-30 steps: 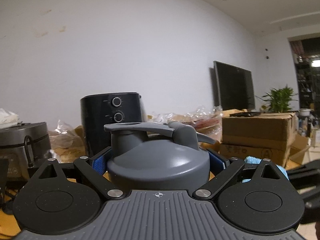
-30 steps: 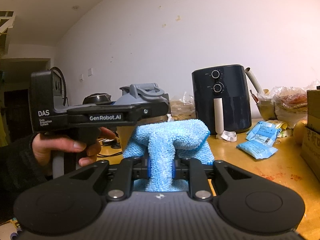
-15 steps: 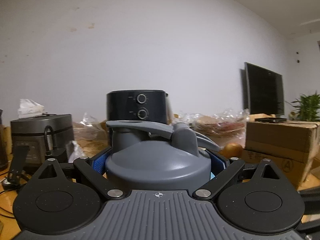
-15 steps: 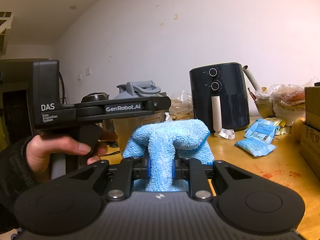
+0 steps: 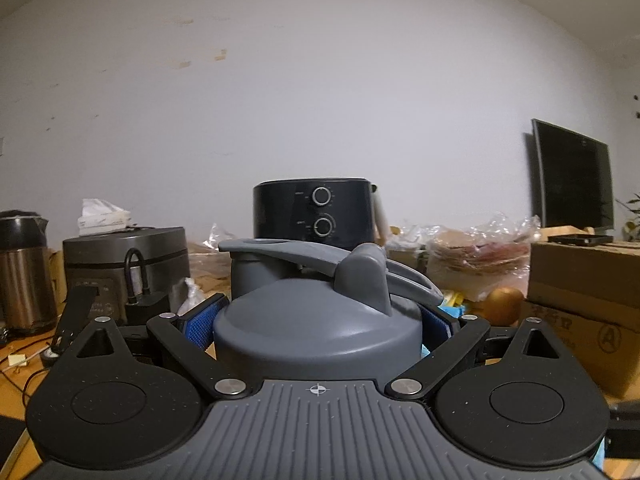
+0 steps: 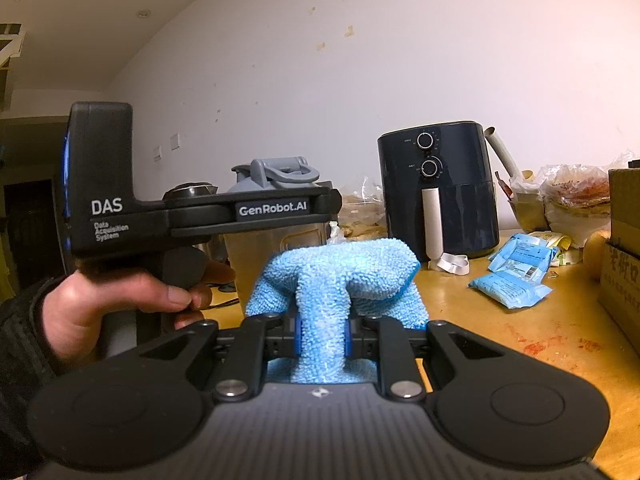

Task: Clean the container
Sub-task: 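Twist the bottle base against the cloth with the left tool while the right tool holds it, then keep rubbing the bottle base on the cloth by rotating the left tool, then twist the bottle base against the cloth with the left tool while the right tool holds it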

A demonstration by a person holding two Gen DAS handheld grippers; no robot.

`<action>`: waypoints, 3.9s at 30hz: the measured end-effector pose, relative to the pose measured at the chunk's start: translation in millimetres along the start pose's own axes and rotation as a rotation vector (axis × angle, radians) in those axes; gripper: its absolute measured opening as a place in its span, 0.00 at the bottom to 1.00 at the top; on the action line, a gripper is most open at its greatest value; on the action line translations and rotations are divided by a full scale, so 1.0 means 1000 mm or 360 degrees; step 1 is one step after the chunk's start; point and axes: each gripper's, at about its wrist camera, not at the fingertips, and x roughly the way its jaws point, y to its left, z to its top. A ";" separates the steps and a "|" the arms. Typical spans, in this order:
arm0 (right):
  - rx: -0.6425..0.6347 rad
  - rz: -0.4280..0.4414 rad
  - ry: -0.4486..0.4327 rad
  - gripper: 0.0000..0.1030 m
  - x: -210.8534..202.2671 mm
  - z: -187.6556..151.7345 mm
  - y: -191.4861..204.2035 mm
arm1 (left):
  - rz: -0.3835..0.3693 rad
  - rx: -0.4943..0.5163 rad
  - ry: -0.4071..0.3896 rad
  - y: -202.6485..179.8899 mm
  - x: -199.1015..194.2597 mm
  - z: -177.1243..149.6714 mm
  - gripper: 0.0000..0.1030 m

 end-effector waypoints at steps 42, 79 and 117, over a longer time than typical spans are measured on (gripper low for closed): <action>0.0011 -0.0005 0.0008 0.15 -0.002 -0.002 0.000 | 0.0307 -0.0087 0.0045 -0.022 0.003 0.006 1.00; 0.0018 0.0005 0.0023 0.15 0.002 -0.003 0.002 | 0.0117 -0.0055 -0.0023 -0.009 -0.002 0.000 0.92; 0.0021 0.0044 0.0032 0.15 0.005 -0.003 0.004 | -0.0776 -0.0008 -0.0094 0.049 0.017 -0.013 0.92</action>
